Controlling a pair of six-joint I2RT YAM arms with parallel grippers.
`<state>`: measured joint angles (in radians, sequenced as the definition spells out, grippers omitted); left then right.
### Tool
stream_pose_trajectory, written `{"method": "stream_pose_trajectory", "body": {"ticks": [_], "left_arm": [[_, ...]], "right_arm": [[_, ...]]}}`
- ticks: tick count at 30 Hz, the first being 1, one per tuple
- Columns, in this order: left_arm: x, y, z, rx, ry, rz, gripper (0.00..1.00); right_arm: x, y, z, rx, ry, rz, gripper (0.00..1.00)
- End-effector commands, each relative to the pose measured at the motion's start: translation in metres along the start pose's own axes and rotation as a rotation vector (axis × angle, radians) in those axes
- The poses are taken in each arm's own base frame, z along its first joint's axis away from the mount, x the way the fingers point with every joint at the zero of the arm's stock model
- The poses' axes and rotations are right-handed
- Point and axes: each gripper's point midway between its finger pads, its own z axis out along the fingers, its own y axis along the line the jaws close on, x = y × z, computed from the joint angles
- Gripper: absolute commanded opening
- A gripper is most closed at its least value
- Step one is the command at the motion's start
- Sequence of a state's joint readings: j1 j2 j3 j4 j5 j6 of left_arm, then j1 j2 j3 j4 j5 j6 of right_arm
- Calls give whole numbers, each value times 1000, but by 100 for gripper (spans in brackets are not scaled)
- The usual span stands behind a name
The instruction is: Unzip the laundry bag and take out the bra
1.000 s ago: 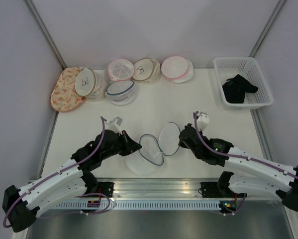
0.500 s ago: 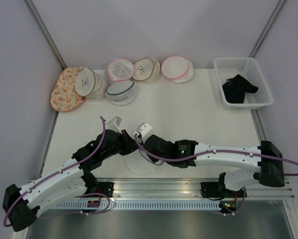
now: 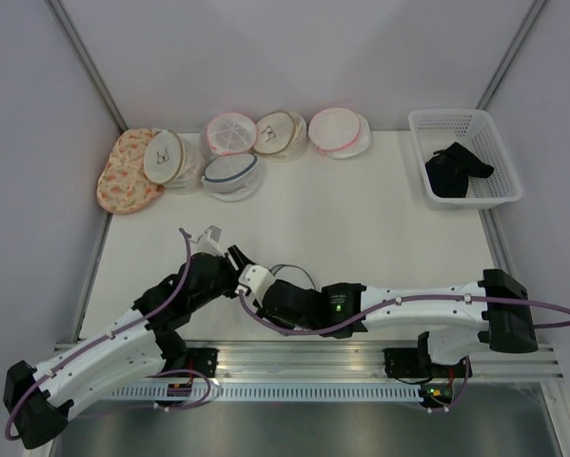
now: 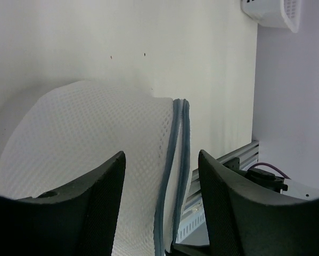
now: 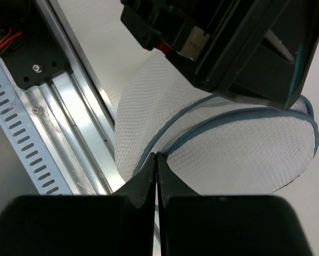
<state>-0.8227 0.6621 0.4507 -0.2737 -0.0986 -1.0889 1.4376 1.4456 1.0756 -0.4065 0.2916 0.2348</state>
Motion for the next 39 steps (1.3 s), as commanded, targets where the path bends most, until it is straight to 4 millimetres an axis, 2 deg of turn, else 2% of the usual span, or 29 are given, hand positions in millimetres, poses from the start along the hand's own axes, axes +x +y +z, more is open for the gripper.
{"method": "stream_pose_trajectory", "body": {"ticks": [1,4,5,8,9,10,11,12,13,15,19,21,22,23,24,25,26,27,29,30,33,36,38,39], "left_arm": [[2,-4,4,17,5,-29,62],[10,-18,8,98,53,7,63],[9,-32,8,166,53,21,63],[19,-48,10,248,116,85,61],[23,-49,12,255,139,124,56],[27,-59,9,291,178,150,51],[34,-56,13,277,216,168,44],[37,-56,14,282,239,196,22],[39,-61,13,298,263,208,14],[45,-54,15,268,299,222,2],[41,-45,16,228,262,202,2],[38,-41,16,211,237,179,2],[34,-39,17,199,212,165,2],[33,-40,17,199,205,158,2],[31,-38,18,191,188,150,2],[30,-36,18,186,184,142,2],[29,-38,19,187,177,128,2],[27,-36,20,177,166,119,2],[26,-40,21,192,153,101,2],[23,-44,23,210,138,96,2],[19,-56,26,259,123,73,2],[11,-65,32,267,93,54,2],[5,-56,37,199,64,61,2],[-10,-55,40,161,-7,66,2]], "right_arm": [[-21,14,-11,-82,-93,-18,1],[-23,21,-13,-132,-116,-38,0],[-23,22,-12,-138,-121,-39,1],[-21,23,-11,-144,-115,-49,0],[-21,23,-10,-142,-112,-49,0],[-19,21,-10,-134,-103,-52,0],[-19,21,-9,-131,-102,-50,0],[-18,20,-9,-127,-101,-49,0],[-18,18,-9,-111,-98,-47,1],[-18,13,-11,-88,-96,-39,0],[-15,-13,-21,48,-100,30,0],[-20,-26,-36,98,-147,108,0],[-14,-30,-39,113,-150,133,2],[-20,-40,-53,146,-205,213,4],[-19,-44,-60,154,-219,248,5],[-10,-48,-63,169,-221,276,11],[-9,-56,-70,194,-241,313,24],[-7,-69,-86,239,-278,400,44],[3,-84,-99,297,-300,482,61],[9,-97,-114,345,-328,555,74],[26,-112,-128,399,-328,616,81],[41,-123,-133,466,-317,668,82],[44,-126,-134,484,-321,696,82],[44,-125,-133,477,-327,702,82]]}}
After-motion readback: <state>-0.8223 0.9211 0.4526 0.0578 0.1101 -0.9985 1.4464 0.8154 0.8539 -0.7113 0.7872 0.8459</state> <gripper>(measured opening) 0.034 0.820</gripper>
